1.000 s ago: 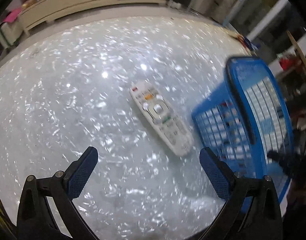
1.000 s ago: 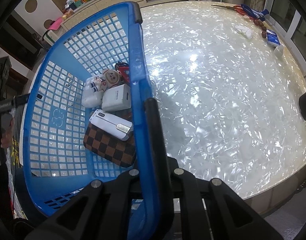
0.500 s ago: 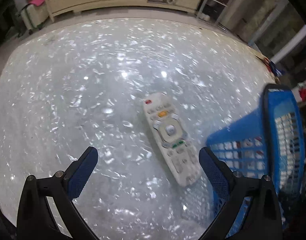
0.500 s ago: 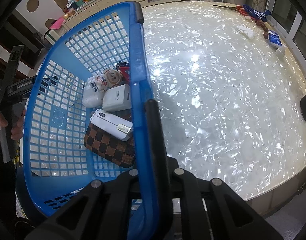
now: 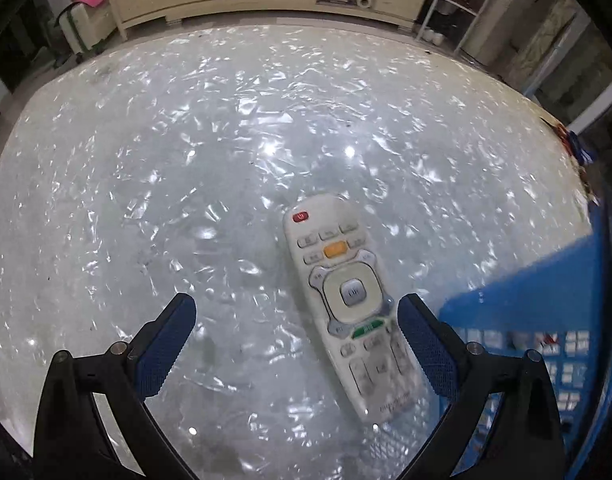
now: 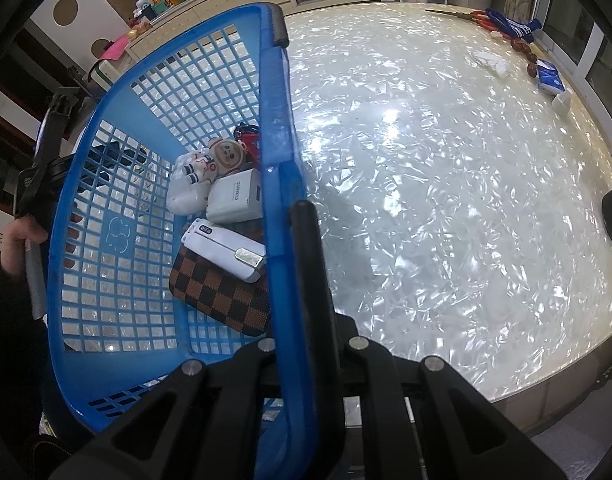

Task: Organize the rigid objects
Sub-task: 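Move the left gripper back to the white remote control on the table, then close the left gripper on the white remote control and lift it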

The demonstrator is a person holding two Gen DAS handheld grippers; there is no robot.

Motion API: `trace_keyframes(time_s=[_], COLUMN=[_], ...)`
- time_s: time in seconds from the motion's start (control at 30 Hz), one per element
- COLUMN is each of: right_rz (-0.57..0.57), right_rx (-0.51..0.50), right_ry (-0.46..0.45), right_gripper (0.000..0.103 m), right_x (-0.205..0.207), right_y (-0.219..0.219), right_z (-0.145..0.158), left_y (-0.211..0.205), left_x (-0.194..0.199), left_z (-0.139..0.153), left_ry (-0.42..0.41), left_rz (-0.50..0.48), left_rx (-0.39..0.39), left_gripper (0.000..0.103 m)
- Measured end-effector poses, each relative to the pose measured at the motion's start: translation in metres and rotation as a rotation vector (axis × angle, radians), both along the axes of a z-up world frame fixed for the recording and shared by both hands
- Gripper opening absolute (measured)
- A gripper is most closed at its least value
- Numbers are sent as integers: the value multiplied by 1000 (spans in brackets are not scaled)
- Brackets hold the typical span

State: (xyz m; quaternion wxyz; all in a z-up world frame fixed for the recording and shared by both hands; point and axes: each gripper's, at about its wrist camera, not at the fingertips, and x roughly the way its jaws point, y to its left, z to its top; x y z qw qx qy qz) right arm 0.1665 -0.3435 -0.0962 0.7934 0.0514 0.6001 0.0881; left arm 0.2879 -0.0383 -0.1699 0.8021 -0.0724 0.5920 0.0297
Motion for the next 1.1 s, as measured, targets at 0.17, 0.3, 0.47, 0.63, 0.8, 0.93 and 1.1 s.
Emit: trace_keyframes(time_s=[0.17, 0.3, 0.47, 0.63, 0.8, 0.93, 1.1], right_rz=[2, 2, 2, 4, 7, 11, 12], right_rx=[2, 2, 5, 5, 7, 5, 5], right_ry=[-1, -2, -3, -3, -3, -4, -4], right_gripper=[8, 8, 8, 8, 9, 10, 10], right_x=[0, -1, -1, -2, -2, -4, -6], right_y=[0, 1, 0, 1, 1, 2, 1], right_z=[0, 0, 0, 0, 0, 1, 1], left_y=[0, 0, 7, 7, 7, 3, -4], left_x=[9, 13, 11, 11, 12, 13, 12], left_z=[-9, -10, -16, -13, -19, -21, -24], left_ry=[20, 5, 31, 25, 51, 44, 72], left_rz=[32, 52, 90, 103, 129, 147, 208], left_rx=[4, 5, -76, -91, -107, -94, -80], left_gripper=[101, 102, 102, 102, 102, 102, 102])
